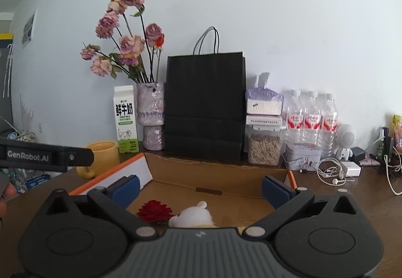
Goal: Organize objects
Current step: 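Open both grippers to release the rose and sheep into the box, then grasp the navy pouch with the left gripper while the right grasps the plastic bag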
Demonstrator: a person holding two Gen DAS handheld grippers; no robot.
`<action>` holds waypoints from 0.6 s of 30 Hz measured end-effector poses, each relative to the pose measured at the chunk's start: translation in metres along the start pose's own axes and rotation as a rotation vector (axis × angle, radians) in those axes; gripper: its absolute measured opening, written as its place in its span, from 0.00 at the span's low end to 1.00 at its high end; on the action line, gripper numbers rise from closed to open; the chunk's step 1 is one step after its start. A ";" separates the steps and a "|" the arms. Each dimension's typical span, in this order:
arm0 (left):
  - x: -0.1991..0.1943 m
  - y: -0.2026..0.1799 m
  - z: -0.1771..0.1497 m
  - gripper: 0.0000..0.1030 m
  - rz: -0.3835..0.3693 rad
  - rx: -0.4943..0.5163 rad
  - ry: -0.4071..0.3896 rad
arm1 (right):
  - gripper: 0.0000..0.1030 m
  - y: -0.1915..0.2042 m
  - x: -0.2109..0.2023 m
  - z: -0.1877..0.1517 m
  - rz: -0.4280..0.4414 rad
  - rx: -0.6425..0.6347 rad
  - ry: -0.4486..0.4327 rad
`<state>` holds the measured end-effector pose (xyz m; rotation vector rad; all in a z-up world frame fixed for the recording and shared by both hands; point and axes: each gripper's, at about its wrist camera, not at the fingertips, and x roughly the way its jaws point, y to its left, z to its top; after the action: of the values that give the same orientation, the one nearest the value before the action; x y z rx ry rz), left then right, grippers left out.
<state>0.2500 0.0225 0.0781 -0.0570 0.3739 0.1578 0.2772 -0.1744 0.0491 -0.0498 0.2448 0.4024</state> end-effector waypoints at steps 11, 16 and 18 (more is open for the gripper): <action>-0.064 0.020 -0.030 1.00 0.015 0.005 0.011 | 1.00 0.010 -0.073 -0.011 0.022 -0.029 0.018; -0.079 0.026 -0.047 1.00 0.013 -0.001 0.033 | 1.00 0.003 -0.098 -0.032 -0.007 -0.019 0.061; -0.084 0.028 -0.053 1.00 0.007 -0.007 0.043 | 1.00 0.000 -0.106 -0.043 -0.015 -0.009 0.088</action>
<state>0.1489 0.0333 0.0586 -0.0657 0.4169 0.1646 0.1727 -0.2192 0.0339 -0.0782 0.3295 0.3871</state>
